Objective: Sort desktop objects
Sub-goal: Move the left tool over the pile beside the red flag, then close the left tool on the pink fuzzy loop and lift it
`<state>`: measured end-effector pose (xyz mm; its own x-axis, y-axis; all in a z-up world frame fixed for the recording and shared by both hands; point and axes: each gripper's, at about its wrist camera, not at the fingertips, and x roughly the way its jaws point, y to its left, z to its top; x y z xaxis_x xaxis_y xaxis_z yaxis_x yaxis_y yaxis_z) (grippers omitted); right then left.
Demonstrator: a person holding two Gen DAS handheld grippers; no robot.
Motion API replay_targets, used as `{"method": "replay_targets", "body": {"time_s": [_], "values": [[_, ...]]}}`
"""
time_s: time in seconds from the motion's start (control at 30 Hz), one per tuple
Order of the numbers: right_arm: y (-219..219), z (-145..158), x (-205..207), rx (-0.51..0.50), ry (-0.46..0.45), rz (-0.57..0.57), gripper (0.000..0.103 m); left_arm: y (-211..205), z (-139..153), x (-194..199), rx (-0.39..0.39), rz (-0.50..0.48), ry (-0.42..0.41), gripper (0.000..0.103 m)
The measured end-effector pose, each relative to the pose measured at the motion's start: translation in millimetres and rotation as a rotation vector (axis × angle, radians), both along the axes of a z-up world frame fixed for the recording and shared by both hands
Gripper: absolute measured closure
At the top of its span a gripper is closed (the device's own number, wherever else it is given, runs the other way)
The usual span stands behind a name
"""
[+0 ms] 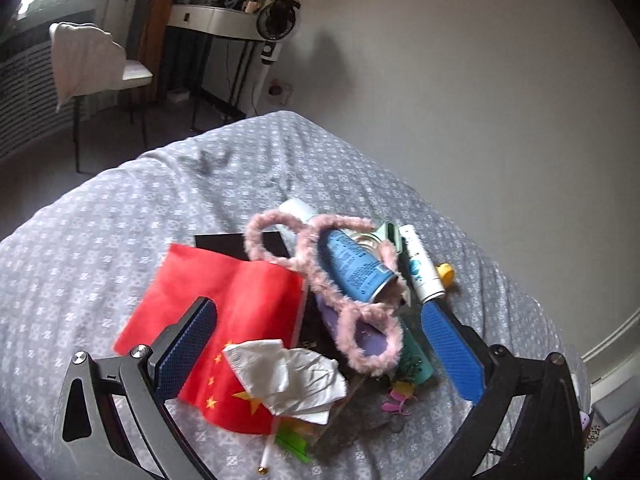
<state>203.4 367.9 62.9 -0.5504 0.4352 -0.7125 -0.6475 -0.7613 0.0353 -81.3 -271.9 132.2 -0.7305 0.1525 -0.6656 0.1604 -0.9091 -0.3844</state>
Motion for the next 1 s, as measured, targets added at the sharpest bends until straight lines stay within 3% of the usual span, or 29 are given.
{"method": "replay_targets", "body": {"time_s": [0.1,0.17,0.23,0.33,0.43,0.53,0.57,0.63,0.7,0.93,1.0], "values": [[-27,24,-3,0.046,0.051,0.124,0.000,24,-7,-29,-0.031,-0.060,-0.033,0.001],[-60,40,-18,0.091,0.065,0.215,0.000,36,-12,-40,-0.031,-0.089,-0.039,0.026],[-91,50,-22,0.128,0.089,0.304,0.000,51,-25,-61,-0.075,-0.094,-0.120,0.037],[-133,55,-42,0.188,0.086,0.392,0.000,60,-47,-76,-0.074,-0.112,-0.181,0.037],[-154,56,-49,0.199,0.086,0.433,0.000,70,-56,-77,-0.163,-0.122,-0.144,0.035],[-153,52,-41,0.169,0.075,0.437,0.000,72,-68,-75,-0.180,-0.154,-0.134,0.039],[-150,48,-43,0.158,0.070,0.435,0.000,72,-67,-72,-0.192,-0.160,-0.109,0.050],[-148,45,-40,0.142,0.069,0.414,0.000,75,-64,-68,-0.187,-0.176,-0.087,0.056],[-143,43,-34,0.117,0.073,0.390,0.000,76,-60,-64,-0.183,-0.178,-0.074,0.072],[-128,42,-8,0.055,0.091,0.317,0.000,68,-45,-42,-0.104,-0.213,-0.022,0.095],[-126,43,0,0.053,0.090,0.311,0.000,67,-34,-32,-0.105,-0.216,0.008,0.096]]}}
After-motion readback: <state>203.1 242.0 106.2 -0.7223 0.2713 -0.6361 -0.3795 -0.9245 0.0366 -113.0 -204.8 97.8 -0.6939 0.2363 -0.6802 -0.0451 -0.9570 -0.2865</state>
